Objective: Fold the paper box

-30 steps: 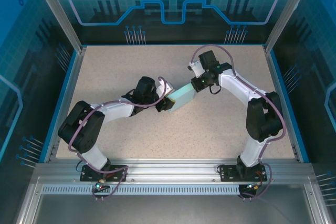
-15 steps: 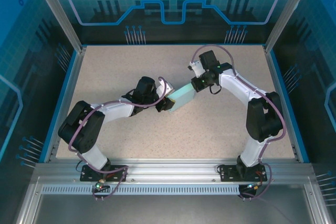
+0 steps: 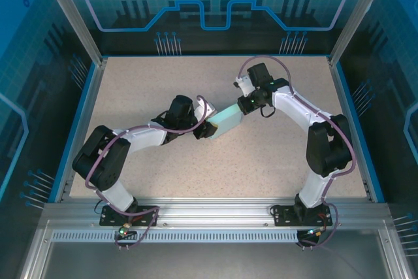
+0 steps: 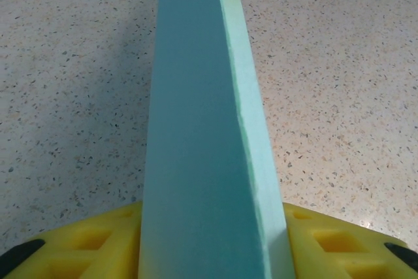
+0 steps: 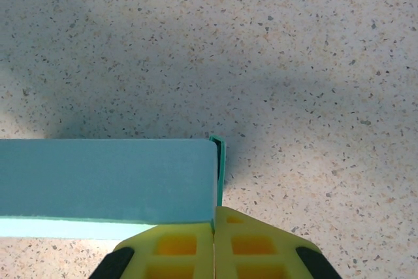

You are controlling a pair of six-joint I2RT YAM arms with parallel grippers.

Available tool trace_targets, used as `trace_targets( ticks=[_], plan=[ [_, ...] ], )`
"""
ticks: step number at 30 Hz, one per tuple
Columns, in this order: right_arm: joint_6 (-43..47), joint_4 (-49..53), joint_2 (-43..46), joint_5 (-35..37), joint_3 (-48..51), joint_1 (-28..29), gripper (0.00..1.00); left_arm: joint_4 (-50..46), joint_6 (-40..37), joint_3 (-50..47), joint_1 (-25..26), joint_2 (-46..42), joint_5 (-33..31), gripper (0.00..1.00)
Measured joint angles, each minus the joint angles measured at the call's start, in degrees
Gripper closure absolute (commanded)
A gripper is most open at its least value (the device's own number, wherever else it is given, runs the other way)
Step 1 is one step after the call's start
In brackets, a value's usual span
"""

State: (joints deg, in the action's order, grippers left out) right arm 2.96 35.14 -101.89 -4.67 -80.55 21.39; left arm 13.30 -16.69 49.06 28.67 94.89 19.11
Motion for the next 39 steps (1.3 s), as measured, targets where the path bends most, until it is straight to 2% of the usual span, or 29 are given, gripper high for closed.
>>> trace_targets(
  ticks=[11, 19, 26, 33, 36, 39],
  plan=[
    [0.0, -0.02, 0.0, -0.48, 0.02, 0.33, 0.93, 0.02, 0.2, 0.0, 0.0, -0.02, -0.48, 0.31],
    [-0.02, -0.02, 0.0, -0.46, 0.02, 0.5, 0.93, 0.48, 0.92, -0.09, -0.02, -0.81, -0.9, 0.25],
    [-0.02, 0.0, 0.0, -0.46, 0.02, 0.92, 0.93, 2.25, 3.98, -1.18, -0.33, -3.74, -1.38, 0.23],
    [0.0, 0.2, 0.0, -0.44, 0.0, 1.18, 0.93, 2.43, 10.97, -4.33, -0.39, -10.16, -3.02, 0.24],
    [0.0, 0.2, 0.0, -0.44, -0.02, 1.18, 0.93, 1.9, 14.14, -5.31, -0.39, -13.27, -4.13, 0.25],
    [0.0, 0.24, 0.0, -0.44, -0.04, 1.18, 0.93, 0.44, 16.26, -5.86, -0.39, -15.65, -5.42, 0.31]
  ],
)
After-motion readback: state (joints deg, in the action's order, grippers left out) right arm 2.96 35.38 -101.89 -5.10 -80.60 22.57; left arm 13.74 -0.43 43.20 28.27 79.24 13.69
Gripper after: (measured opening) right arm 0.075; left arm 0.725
